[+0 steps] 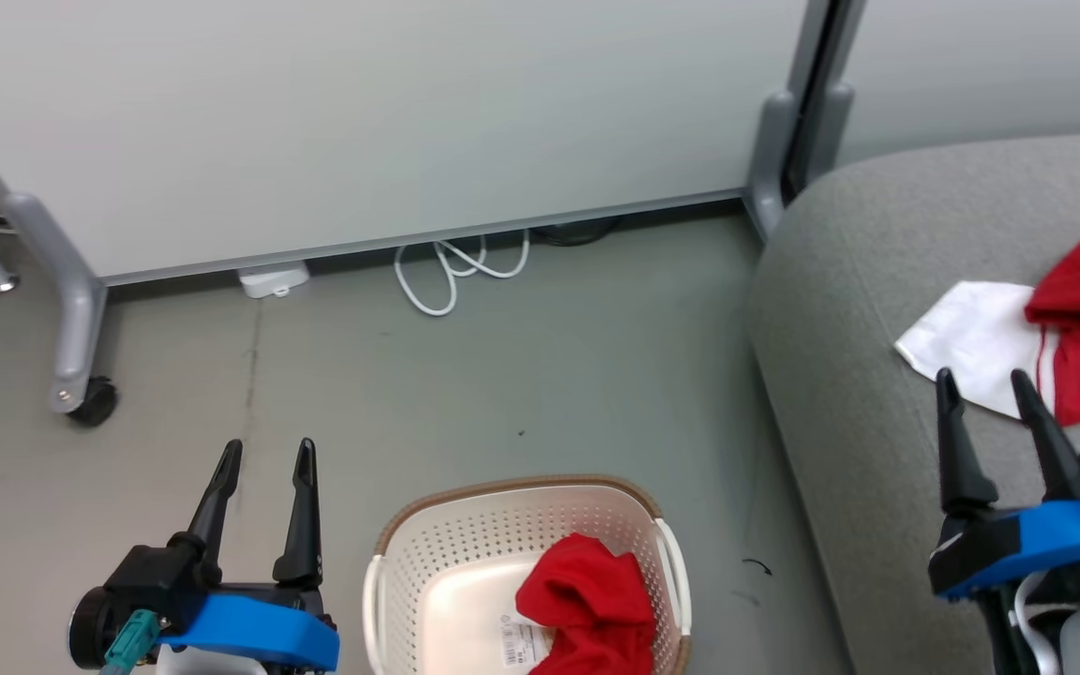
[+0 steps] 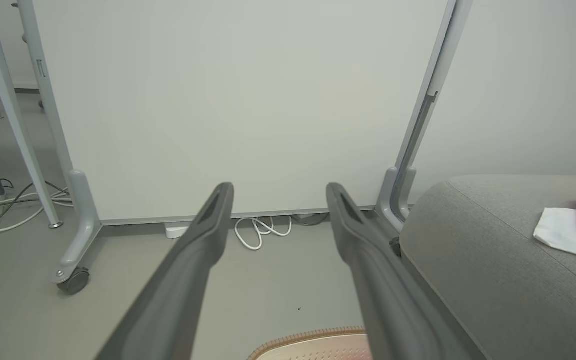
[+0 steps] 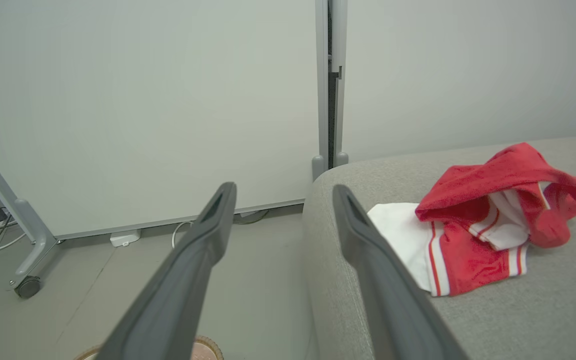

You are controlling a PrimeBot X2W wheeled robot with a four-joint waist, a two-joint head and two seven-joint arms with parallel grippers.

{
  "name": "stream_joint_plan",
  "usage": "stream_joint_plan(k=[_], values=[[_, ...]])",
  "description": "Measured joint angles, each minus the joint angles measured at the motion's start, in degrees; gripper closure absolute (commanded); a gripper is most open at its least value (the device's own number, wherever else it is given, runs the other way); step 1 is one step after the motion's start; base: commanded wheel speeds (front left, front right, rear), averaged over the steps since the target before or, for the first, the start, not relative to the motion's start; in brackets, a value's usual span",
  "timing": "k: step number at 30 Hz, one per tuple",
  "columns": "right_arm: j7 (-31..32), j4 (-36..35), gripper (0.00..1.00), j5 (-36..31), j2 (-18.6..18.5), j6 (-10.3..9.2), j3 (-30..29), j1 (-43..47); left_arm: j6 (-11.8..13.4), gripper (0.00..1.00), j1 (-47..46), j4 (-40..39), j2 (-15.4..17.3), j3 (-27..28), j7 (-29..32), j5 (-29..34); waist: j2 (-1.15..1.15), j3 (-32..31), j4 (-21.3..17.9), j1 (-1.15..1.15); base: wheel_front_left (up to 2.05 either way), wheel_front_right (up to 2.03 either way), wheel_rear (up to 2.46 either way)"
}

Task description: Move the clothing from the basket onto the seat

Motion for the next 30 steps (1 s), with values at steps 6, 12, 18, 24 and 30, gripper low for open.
stream_joint_plan(k=[6, 12, 18, 24, 30], values=[[-0.9, -0.2, 0.0, -0.2, 0.2, 0.0, 3.3, 4.1, -0.5, 0.0, 0.1, 2.5, -0.3, 0.7, 0.0, 0.2, 0.0, -1.7, 3.5, 0.0, 0.0, 0.0, 0.0], [-1.7, 0.7, 0.0, 0.7, 0.2, 0.0, 6.3, 5.5, -0.5, 0.0, 0.1, 4.6, -0.6, 1.1, 0.0, 0.2, 0.0, -2.9, 5.4, 0.01, 0.0, 0.0, 0.0], [-1.6, 1.4, 0.0, 0.5, 0.2, 0.0, 7.6, 6.4, -0.5, 0.0, 0.0, 5.7, -0.8, 1.5, 0.0, 0.0, 0.0, -3.8, 6.2, 0.01, 0.0, 0.0, 0.0], [-1.3, 1.7, 0.0, 1.0, 0.2, 0.0, 8.3, 6.5, -0.5, 0.0, 0.0, 5.7, -0.8, 1.6, 0.0, 0.0, 0.0, -3.7, 6.1, 0.01, 0.0, 0.0, 0.0], [-1.3, 2.0, 0.0, 1.1, 0.2, 0.0, 8.7, 6.5, -0.6, 0.0, 0.0, 5.5, -0.7, 2.0, 0.0, -0.1, 0.0, -3.2, 5.7, 0.01, 0.0, 0.0, 0.0]])
